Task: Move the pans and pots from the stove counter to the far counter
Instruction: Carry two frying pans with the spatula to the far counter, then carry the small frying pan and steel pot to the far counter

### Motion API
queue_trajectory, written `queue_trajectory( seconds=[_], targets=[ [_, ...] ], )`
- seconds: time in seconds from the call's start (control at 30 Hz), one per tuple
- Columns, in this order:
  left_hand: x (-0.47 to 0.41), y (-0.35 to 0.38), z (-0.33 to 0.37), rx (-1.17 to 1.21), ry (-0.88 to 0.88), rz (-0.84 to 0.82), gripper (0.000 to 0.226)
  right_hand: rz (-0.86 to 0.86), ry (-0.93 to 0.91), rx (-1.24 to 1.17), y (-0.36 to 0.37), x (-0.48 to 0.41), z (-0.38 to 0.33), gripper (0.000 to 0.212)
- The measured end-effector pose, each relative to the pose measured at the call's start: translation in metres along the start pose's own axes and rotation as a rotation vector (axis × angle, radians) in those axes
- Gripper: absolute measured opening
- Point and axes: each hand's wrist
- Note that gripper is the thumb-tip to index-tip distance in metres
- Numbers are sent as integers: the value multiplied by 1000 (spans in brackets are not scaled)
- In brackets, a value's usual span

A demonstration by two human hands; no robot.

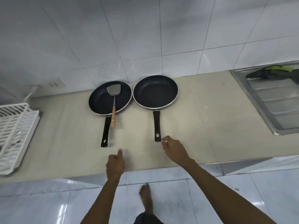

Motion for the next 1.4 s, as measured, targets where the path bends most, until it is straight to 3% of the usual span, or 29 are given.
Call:
queue_trajectory(
  seconds=[0.1, 0.2, 0.3, 0.4, 0.6, 0.87, 1.0, 1.27, 1.4],
  targets=[
    [64, 52, 9, -232, 154, -63, 51, 5, -192, 231, -22, 45, 35, 37],
    [124, 109, 29, -388, 470, -141, 40, 96, -339, 415, -53, 86, 77, 37],
    [174, 166, 59, -600, 805, -164, 49, 237, -379, 534, -97, 123, 129, 36],
    [214, 218, 97, -729, 1047, -201, 64, 343, -274, 618, -149, 156, 182, 44],
    [303, 344, 192, -772, 1517, -404, 71, 489, 144, 636, -259, 231, 293, 50],
    [441, 541, 316, -731, 1806, -637, 76, 644, 582, 511, -409, 294, 438, 57],
    [512, 640, 379, -727, 1864, -759, 71, 741, 743, 435, -496, 316, 504, 56],
    [649, 810, 488, -691, 2036, -839, 81, 892, 925, 358, -654, 352, 626, 58],
    [715, 903, 540, -599, 2073, -810, 84, 943, 929, 327, -735, 360, 709, 57]
  ],
)
Point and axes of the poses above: each hand's wrist, its own x-axis away from the middle knuckle, its own y-axis out of the palm, z = x × y, and after that the axes turned 6 degrees about y, right-handed
